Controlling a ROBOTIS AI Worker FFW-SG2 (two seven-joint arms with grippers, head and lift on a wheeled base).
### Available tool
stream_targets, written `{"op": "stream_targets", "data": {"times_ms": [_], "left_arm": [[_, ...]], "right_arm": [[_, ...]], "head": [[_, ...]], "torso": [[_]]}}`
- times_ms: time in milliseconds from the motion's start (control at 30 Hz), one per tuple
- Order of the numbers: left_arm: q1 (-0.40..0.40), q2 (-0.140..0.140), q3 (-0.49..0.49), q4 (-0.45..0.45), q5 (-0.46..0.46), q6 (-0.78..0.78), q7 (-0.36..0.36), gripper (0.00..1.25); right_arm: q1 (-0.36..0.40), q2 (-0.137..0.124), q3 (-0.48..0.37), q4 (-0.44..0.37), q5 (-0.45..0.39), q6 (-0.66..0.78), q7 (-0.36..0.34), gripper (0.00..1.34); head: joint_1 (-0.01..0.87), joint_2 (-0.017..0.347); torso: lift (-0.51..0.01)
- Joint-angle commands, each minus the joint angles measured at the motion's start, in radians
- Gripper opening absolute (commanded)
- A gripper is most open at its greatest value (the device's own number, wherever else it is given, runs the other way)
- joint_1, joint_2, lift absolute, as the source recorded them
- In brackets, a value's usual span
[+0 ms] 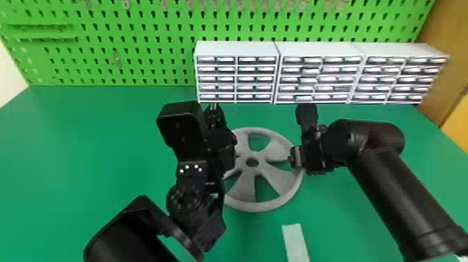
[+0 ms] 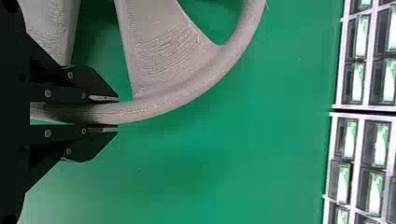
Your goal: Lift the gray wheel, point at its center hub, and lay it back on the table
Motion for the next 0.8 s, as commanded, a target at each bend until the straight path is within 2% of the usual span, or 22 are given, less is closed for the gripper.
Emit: {"op": "stream_targets", "data": {"times_ms": [0, 500, 633, 767], "left_arm": [[0.000, -0.001, 0.000, 0.001, 0.000, 0.000, 0.000, 0.06], [-0.002, -0.003, -0.002, 0.003, 0.000, 0.000, 0.000, 0.06], [-0.002, -0.003, -0.002, 0.003, -0.002, -0.002, 0.000, 0.06], [-0.002, -0.003, -0.002, 0.003, -0.002, 0.000, 0.000, 0.06]], "right_arm": [[0.003, 0.000, -0.001, 0.005, -0.003, -0.002, 0.000, 0.12], [0.013, -0.003, -0.002, 0.008, -0.003, -0.016, 0.000, 0.14], [0.018, -0.003, 0.001, 0.008, -0.003, -0.033, 0.000, 0.25], [0.021, -0.003, 0.002, 0.008, -0.003, -0.037, 0.000, 0.27]], "head": [[0.692, 0.048], [0.692, 0.048], [0.692, 0.048], [0.692, 0.048]], "torso": [[-0.096], [-0.096], [-0.096], [-0.096]]}}
